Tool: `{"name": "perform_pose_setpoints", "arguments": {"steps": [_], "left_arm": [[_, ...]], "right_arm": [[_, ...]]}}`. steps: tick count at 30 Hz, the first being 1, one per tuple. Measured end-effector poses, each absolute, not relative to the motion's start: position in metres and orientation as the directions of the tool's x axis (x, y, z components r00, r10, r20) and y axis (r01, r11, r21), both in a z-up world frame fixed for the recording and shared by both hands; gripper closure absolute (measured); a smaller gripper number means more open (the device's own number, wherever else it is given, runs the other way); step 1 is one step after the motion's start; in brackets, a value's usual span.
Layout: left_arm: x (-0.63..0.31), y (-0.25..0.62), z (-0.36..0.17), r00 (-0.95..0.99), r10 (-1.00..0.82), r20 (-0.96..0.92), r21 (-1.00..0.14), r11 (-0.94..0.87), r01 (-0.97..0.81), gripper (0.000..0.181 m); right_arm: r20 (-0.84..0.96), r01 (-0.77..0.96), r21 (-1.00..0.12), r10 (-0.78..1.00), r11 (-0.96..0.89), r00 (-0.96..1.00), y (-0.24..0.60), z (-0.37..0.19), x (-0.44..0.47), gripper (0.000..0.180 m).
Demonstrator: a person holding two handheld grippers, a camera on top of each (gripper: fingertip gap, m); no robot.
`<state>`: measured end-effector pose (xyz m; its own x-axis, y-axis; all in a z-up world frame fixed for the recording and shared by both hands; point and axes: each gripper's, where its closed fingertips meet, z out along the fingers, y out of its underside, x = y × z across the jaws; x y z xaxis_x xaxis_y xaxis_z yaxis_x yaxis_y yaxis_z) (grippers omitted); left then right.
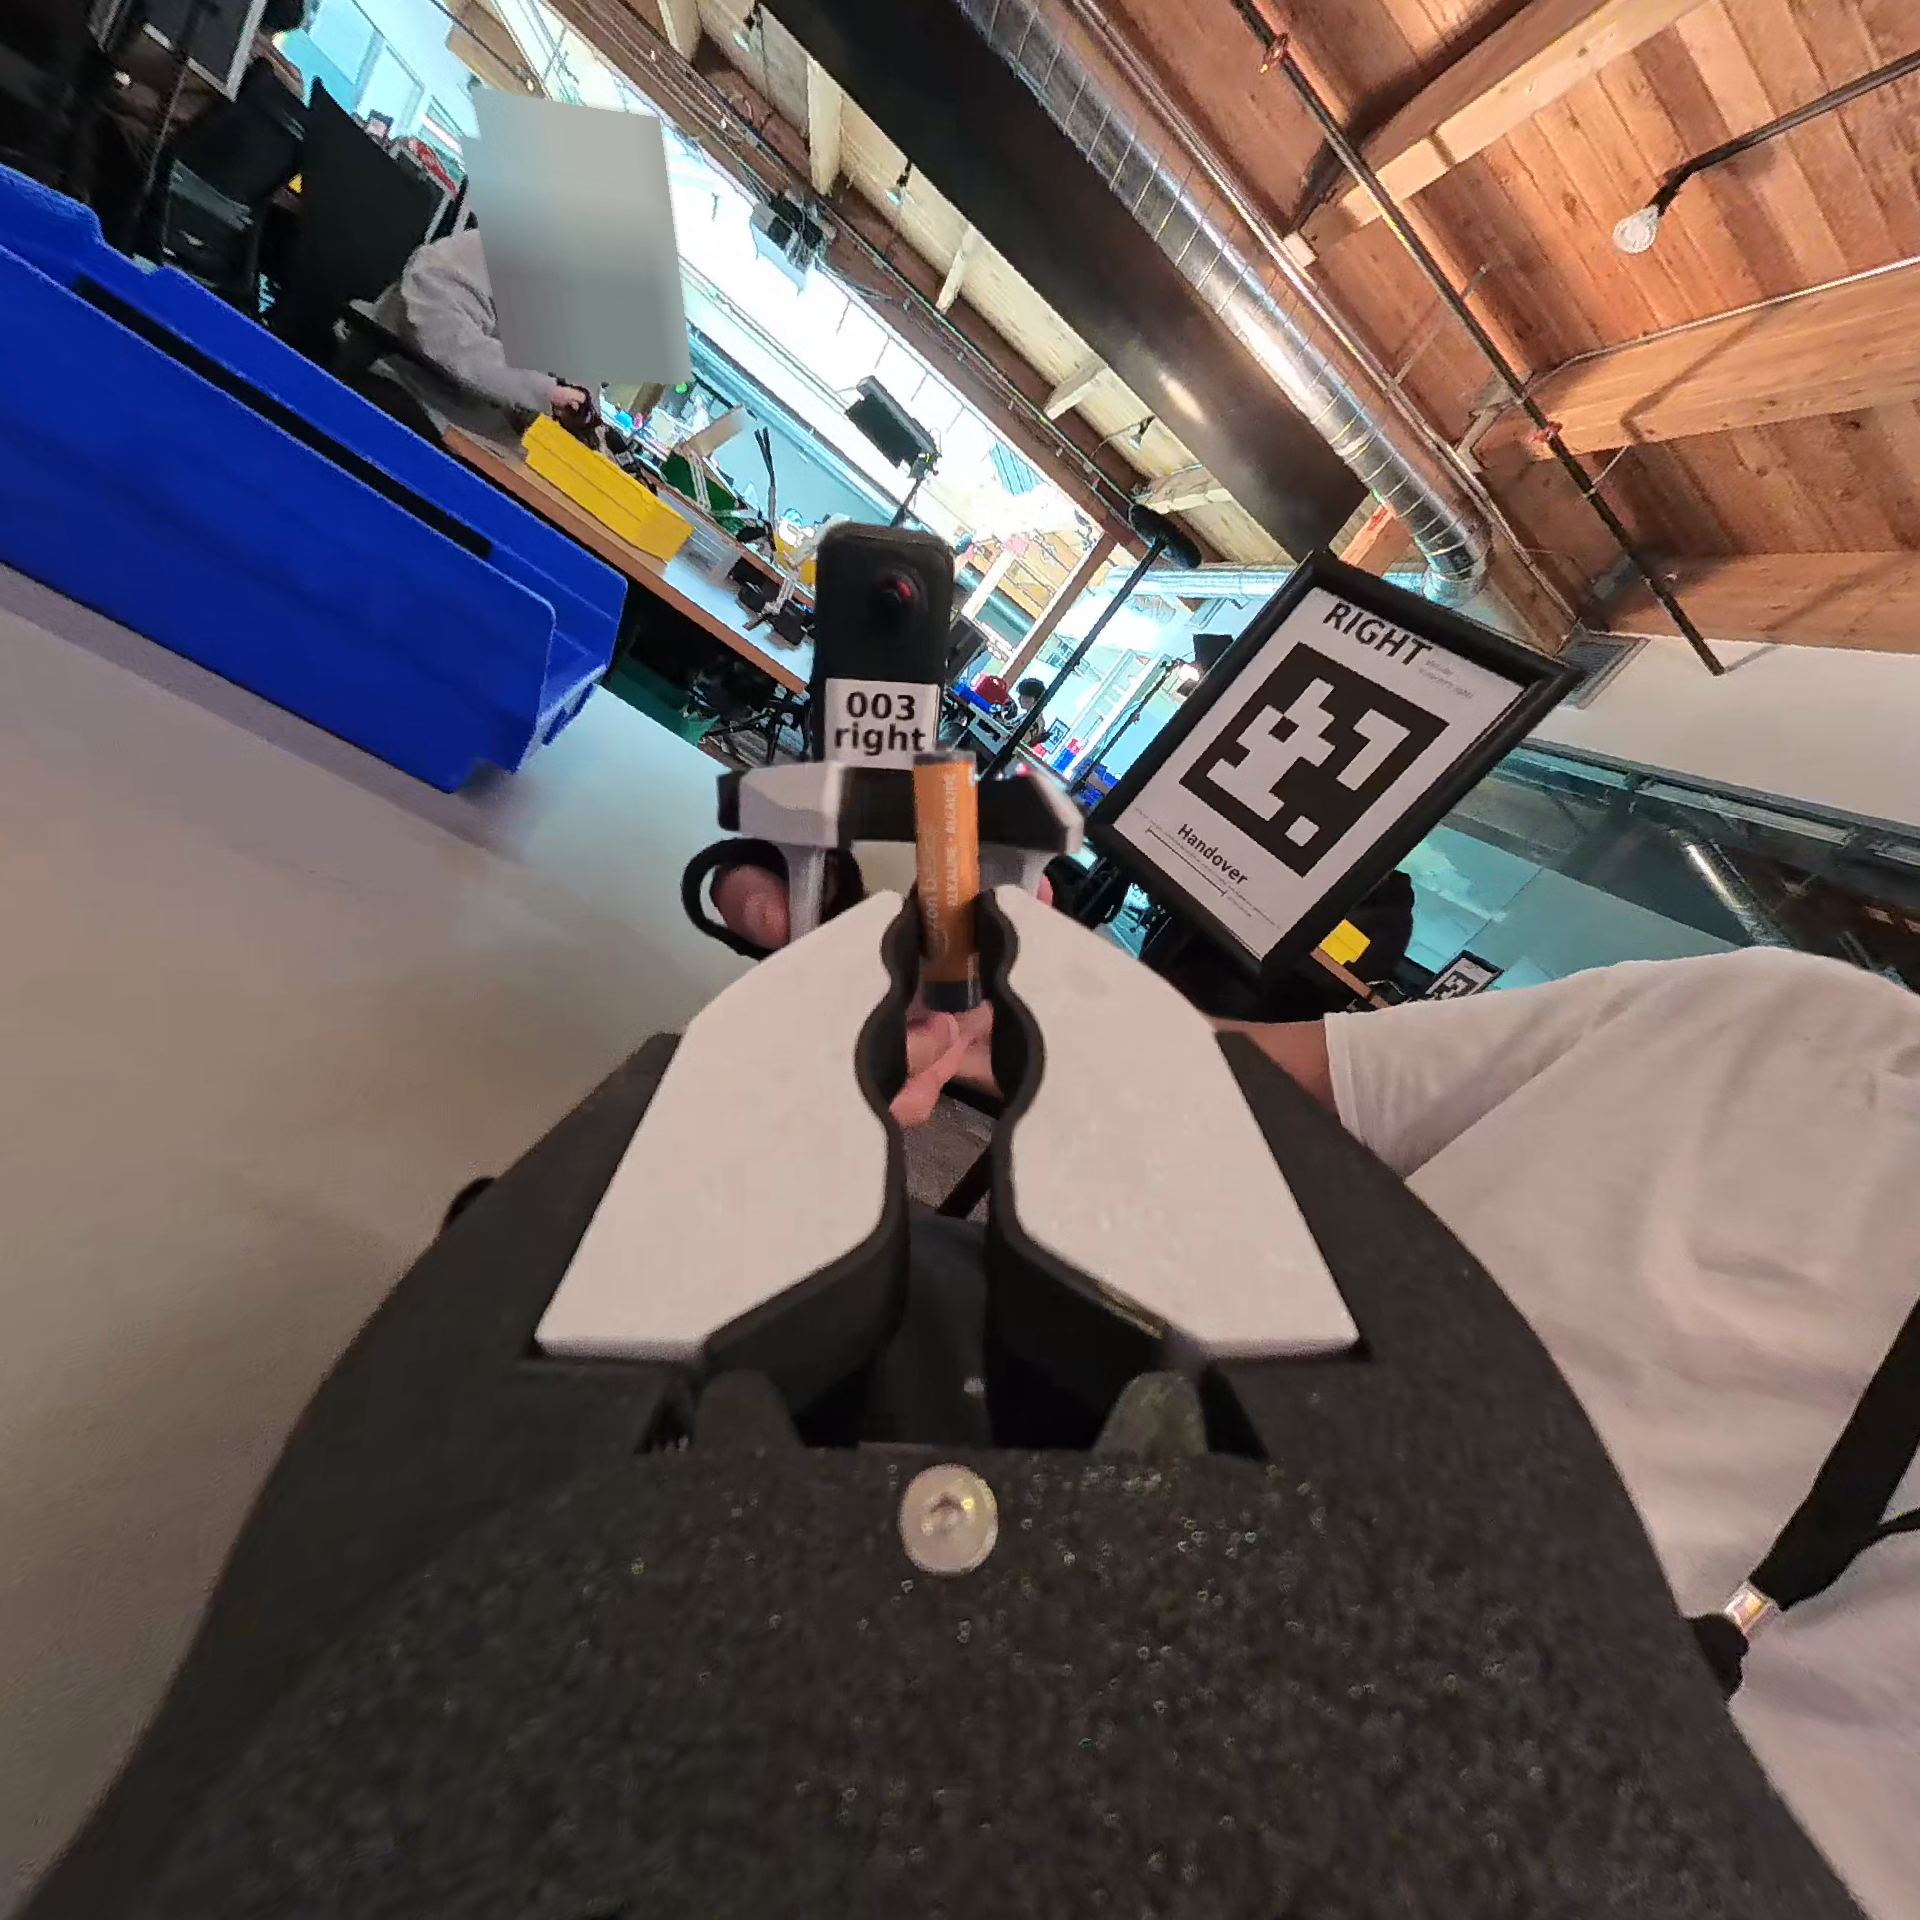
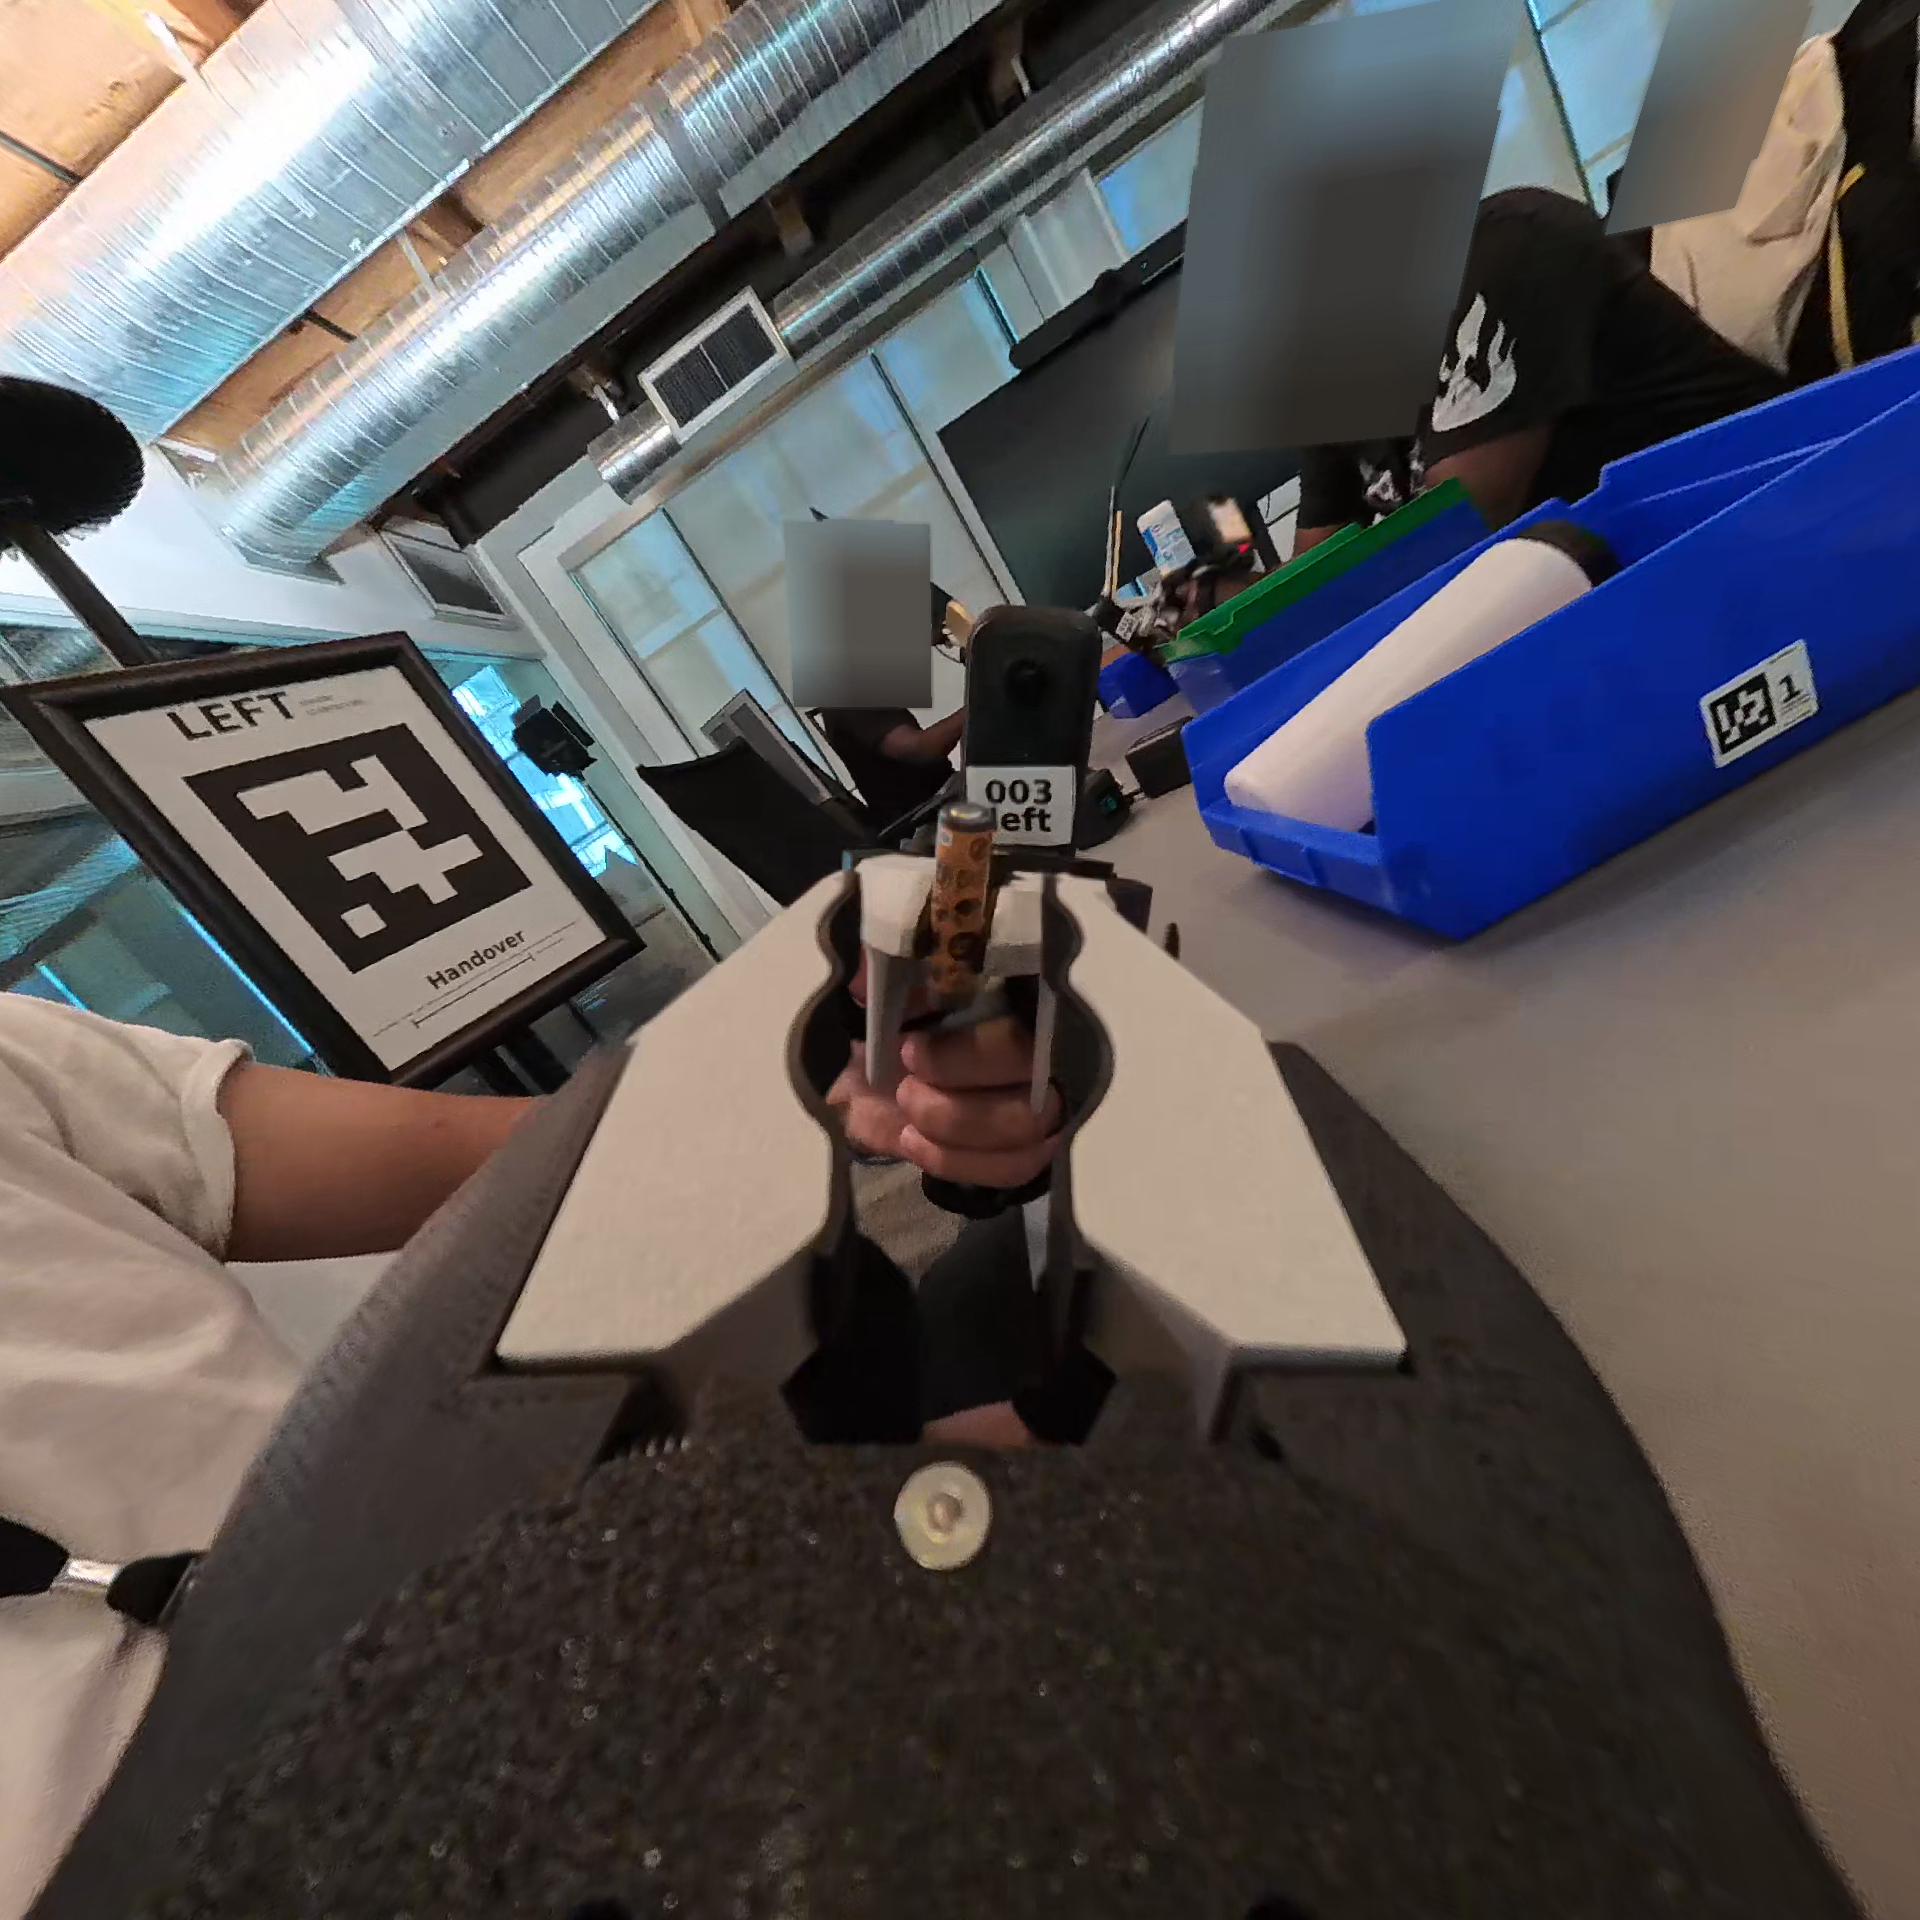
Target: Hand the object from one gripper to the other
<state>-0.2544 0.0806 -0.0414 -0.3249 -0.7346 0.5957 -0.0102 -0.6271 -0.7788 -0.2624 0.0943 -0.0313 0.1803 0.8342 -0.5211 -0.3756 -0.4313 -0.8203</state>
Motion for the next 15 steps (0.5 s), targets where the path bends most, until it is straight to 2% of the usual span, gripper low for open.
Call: {"name": "perform_pose_setpoints", "arguments": {"steps": [3,4,11,15], "left_arm": [[-0.251,0.077,-0.046,-0.313,-0.744,0.59,-0.79,-0.613,-0.03,0.171],[-0.25,0.077,-0.047,-0.307,-0.749,0.587,-0.794,-0.607,-0.036,0.171],[-0.25,0.086,-0.055,-0.204,-0.818,0.538,-0.838,-0.545,-0.028,0.169],[-0.253,0.105,-0.061,-0.035,-0.912,0.409,-0.913,-0.409,-0.004,0.149]], "right_arm": [[-0.504,-0.337,-0.841,0.841,-0.424,0.199,0.093,-0.037,-0.266,0.168],[-0.5,-0.331,-0.844,0.843,-0.422,0.2,0.093,-0.038,-0.266,0.17],[-0.483,-0.29,-0.865,0.836,-0.409,0.262,0.101,-0.046,-0.261,0.17],[-0.586,-0.41,-0.79,0.757,-0.455,0.289,0.119,-0.044,-0.245,0.17]]}}
